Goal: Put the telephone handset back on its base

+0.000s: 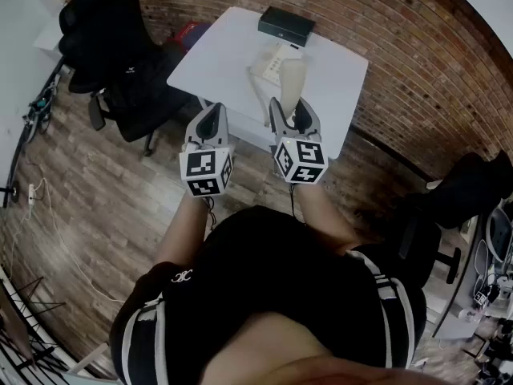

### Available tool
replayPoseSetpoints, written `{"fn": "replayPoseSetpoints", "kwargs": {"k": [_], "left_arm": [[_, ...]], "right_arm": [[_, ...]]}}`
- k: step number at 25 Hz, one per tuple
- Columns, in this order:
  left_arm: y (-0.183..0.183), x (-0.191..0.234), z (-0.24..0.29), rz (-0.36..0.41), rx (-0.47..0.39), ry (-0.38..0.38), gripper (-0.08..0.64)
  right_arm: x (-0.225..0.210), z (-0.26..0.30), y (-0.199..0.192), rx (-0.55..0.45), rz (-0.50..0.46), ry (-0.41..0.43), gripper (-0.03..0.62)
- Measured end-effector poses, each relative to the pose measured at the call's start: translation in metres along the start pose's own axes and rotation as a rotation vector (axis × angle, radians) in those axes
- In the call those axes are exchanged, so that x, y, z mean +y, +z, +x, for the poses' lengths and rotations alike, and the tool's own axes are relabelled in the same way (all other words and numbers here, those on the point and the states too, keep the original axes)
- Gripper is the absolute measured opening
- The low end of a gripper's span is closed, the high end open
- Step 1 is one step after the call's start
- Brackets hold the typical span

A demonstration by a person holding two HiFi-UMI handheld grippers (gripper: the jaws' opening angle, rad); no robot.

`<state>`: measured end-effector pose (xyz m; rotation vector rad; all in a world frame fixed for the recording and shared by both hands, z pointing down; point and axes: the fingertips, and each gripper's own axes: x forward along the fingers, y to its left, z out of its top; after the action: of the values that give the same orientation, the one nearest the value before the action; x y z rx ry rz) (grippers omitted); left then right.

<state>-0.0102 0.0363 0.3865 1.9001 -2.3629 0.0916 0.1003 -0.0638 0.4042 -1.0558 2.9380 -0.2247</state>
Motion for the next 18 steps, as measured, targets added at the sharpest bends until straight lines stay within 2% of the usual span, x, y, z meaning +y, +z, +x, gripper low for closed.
{"fn": "replayPoseSetpoints", "kwargs": {"k": [10, 18], "left_arm": [[-0.007, -0.001, -0.005, -0.019, 0.019, 0.012, -0.005], [-0.007, 0.021, -0.004, -0.029, 0.003, -0.007, -0.005]], "right_arm": [[0.001, -0.002, -0.006, 0.012, 0.02, -0.004, 0.202], [0.019, 0.012, -0.011, 0.021, 0.007, -0.014, 0.202]]}}
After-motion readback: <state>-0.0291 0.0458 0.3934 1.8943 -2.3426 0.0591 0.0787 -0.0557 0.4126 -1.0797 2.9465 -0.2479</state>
